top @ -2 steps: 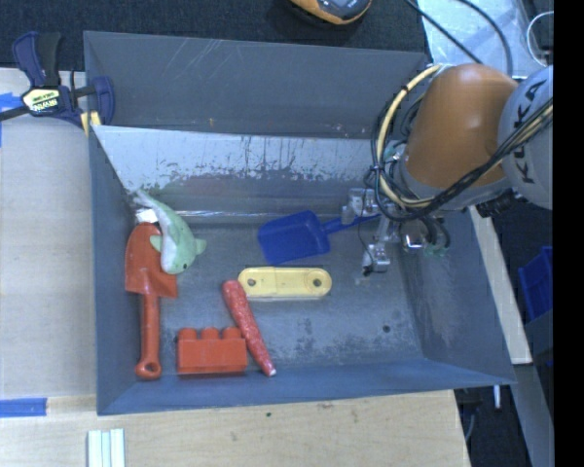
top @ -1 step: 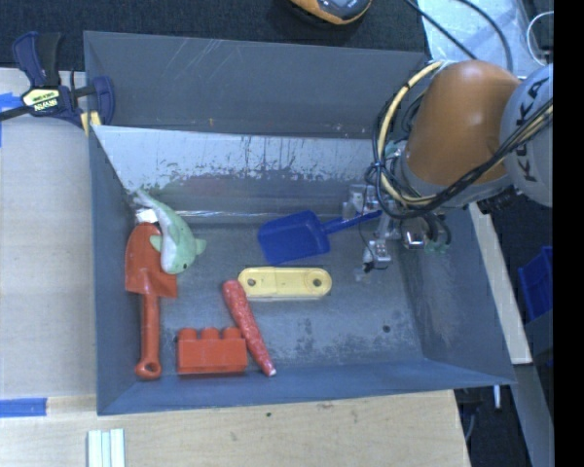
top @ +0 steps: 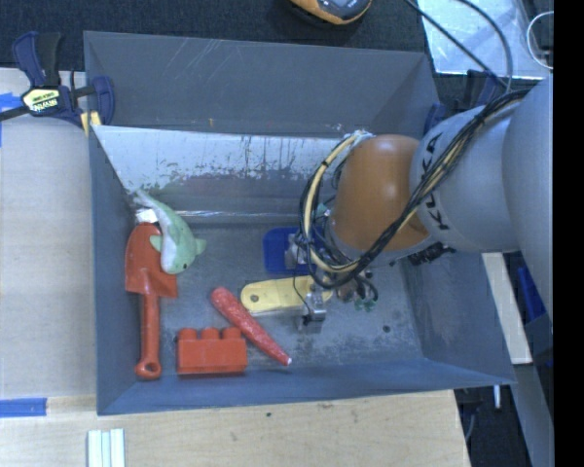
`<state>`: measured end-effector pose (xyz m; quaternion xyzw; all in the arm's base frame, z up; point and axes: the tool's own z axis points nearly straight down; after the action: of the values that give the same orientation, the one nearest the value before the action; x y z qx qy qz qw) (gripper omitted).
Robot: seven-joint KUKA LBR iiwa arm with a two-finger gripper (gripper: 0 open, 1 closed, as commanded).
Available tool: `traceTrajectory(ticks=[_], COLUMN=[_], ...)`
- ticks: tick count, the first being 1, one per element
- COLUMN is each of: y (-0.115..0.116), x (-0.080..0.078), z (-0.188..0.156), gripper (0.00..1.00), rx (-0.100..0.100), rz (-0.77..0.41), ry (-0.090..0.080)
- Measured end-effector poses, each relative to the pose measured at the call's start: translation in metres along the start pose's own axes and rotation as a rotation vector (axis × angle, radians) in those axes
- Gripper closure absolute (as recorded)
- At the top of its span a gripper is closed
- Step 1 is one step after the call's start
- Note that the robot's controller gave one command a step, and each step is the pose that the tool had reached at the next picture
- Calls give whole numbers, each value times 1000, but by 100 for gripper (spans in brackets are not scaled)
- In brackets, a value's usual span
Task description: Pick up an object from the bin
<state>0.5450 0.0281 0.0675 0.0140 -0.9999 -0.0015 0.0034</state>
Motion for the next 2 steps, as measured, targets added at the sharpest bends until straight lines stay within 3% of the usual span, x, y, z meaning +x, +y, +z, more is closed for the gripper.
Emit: traceTrajectory(ticks=[1, 2], y=[-24, 36], x=[-81, 19], z=[-89, -32], gripper=[0, 0], rx=[7, -1], rz=[-241, -96], ry=[-25, 0])
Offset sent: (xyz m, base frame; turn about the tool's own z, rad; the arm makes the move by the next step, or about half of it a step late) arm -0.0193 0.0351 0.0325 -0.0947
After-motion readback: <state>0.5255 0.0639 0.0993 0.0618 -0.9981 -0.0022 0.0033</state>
